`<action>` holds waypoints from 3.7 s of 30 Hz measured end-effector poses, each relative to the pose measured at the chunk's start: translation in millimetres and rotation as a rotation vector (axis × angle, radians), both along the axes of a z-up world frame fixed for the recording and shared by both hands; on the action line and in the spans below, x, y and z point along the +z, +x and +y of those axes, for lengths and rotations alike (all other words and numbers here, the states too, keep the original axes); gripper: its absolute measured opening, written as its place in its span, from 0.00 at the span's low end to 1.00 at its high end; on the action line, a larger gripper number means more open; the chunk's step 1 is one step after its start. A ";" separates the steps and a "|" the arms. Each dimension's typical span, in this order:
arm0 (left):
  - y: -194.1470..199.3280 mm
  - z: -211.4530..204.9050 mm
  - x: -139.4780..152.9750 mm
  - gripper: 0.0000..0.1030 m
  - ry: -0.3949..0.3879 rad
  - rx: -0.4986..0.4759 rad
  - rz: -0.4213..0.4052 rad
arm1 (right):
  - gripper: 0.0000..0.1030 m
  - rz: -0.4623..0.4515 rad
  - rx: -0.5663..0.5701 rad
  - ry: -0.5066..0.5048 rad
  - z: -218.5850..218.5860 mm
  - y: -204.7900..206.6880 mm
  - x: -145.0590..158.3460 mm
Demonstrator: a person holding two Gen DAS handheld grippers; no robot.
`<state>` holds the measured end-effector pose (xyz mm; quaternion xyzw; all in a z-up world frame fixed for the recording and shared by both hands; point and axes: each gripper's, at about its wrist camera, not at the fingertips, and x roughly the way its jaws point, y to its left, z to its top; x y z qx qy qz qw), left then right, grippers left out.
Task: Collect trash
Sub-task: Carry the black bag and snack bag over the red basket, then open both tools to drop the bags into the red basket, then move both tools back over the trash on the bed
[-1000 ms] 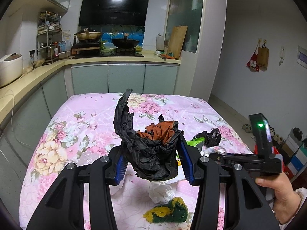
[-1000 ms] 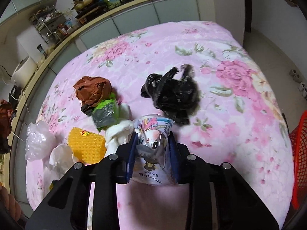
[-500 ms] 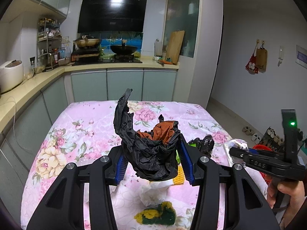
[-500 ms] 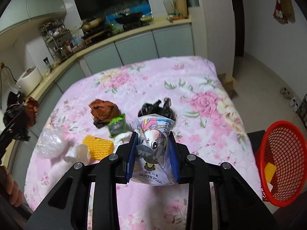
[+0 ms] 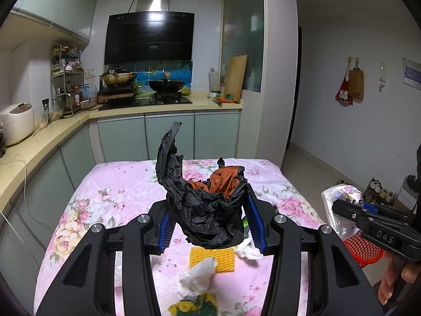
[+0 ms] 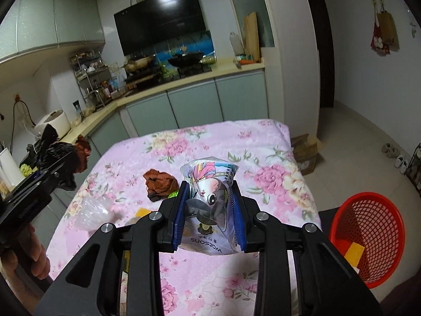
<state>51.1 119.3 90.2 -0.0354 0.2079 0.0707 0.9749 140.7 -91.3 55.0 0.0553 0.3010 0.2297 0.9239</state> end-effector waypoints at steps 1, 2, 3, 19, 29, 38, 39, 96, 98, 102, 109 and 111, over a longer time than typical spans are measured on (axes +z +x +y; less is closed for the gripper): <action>0.7 -3.6 2.1 0.44 0.003 -0.004 -0.002 | 0.30 -0.007 -0.002 0.003 -2.6 -1.4 2.3; 1.2 -6.9 3.9 0.44 0.005 -0.009 -0.004 | 0.30 -0.015 -0.006 0.004 -5.6 -2.6 4.5; 1.4 -11.2 6.3 0.44 0.007 -0.017 -0.010 | 0.30 -0.020 -0.010 0.004 -8.4 -3.9 6.5; 23.0 -92.2 13.5 0.45 0.034 -0.199 -0.041 | 0.30 -0.065 -0.187 -0.001 -79.0 -20.5 19.6; 39.9 -146.9 0.2 0.45 0.005 -0.359 -0.025 | 0.30 -0.053 -0.343 -0.045 -132.8 -29.0 13.5; 63.5 -199.4 -21.1 0.45 -0.012 -0.522 0.033 | 0.30 -0.007 -0.458 -0.064 -168.0 -27.0 -3.5; 68.1 -206.3 -25.0 0.45 -0.015 -0.538 0.047 | 0.30 -0.004 -0.465 -0.065 -170.1 -27.0 -4.8; 113.7 -208.8 -72.5 0.84 -0.049 -0.508 0.229 | 0.65 0.165 -0.502 -0.016 -204.7 4.9 -64.3; 107.0 -197.7 -68.1 0.84 -0.055 -0.488 0.220 | 0.68 0.134 -0.489 -0.017 -196.3 -0.2 -56.5; 94.4 -175.9 -62.1 0.85 -0.029 -0.426 0.207 | 0.68 0.093 -0.432 -0.016 -172.9 -6.3 -44.2; 81.7 -131.7 -60.2 0.85 -0.033 -0.311 0.210 | 0.72 0.045 -0.350 -0.022 -133.9 -8.5 -33.1; 76.7 -118.2 -60.1 0.85 -0.024 -0.269 0.212 | 0.72 0.047 -0.321 -0.017 -123.3 -7.6 -33.8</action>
